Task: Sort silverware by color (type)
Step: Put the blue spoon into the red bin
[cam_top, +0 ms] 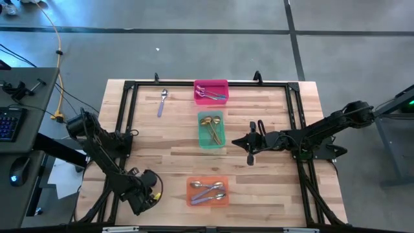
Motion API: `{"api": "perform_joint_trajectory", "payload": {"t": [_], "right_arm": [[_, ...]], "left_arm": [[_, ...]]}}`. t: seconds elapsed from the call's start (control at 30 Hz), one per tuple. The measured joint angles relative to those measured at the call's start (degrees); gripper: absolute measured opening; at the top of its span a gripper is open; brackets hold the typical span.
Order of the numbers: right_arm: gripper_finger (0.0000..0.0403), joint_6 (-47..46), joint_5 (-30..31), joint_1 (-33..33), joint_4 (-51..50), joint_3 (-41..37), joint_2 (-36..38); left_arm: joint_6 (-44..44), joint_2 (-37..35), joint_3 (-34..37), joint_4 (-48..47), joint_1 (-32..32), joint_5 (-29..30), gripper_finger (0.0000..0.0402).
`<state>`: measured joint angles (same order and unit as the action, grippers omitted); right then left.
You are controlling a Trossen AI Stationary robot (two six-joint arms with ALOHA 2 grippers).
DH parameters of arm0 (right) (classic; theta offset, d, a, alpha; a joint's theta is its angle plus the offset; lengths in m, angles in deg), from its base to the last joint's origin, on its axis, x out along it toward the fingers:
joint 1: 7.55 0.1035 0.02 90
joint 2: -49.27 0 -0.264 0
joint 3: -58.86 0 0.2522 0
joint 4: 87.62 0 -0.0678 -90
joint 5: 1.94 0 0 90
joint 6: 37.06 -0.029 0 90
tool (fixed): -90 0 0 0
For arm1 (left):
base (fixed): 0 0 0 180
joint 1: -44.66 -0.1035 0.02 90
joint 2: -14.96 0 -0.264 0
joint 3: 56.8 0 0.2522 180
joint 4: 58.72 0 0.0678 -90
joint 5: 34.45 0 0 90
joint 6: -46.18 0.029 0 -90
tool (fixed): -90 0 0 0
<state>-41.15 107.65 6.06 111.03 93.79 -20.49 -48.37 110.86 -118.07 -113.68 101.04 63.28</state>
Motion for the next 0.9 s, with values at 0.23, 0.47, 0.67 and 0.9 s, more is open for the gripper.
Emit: {"api": "perform_joint_trajectory", "payload": {"t": [0.23, 0.47, 0.67, 0.9], "right_arm": [[0.0000, 0.0, 0.0, 0.0, 0.0, 0.0, 0.0], [0.0000, 0.0, 0.0, 0.0, 0.0, 0.0, 0.0], [0.0000, 0.0, 0.0, 0.0, 0.0, 0.0, 0.0], [0.0000, 0.0, 0.0, 0.0, 0.0, 0.0, 0.0]], "left_arm": [[2.8, -1.0, 0.2, -0.9, 0.2, 0.7, 0.0007], [5.8, -3.3, 0.7, -3.2, -1.7, 10.1, 0.0003], [14.0, -6.7, 0.5, -4.0, -7.1, 15.2, 0.0001], [26.9, -12.4, 0.5, -4.6, -15.6, 19.3, 0.0001]]}}
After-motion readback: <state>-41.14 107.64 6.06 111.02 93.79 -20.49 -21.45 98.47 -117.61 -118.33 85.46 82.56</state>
